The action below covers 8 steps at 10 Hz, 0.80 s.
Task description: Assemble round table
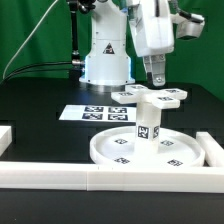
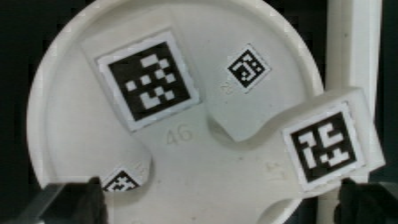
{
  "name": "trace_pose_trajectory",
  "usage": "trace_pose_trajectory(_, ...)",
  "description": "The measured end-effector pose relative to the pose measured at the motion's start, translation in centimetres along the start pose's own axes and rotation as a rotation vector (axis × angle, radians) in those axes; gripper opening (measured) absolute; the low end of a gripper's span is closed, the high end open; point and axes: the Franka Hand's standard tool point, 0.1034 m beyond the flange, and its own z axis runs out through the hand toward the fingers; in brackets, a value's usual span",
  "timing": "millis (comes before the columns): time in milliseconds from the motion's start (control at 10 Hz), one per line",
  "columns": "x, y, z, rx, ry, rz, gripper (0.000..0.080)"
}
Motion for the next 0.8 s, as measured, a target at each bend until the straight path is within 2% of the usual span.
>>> trace_pose_trajectory(200,-0.02,-0.48,0.07,-0.003,0.005,-0.319,0.0648)
trace_pose_trajectory(600,-0.15,-0.57,0.2,-0.01,0.01,-0.62,0.0648)
trace_pose_trajectory(800,0.33,-0.61,0.05,-0.023,0.009,-0.911,0.0648)
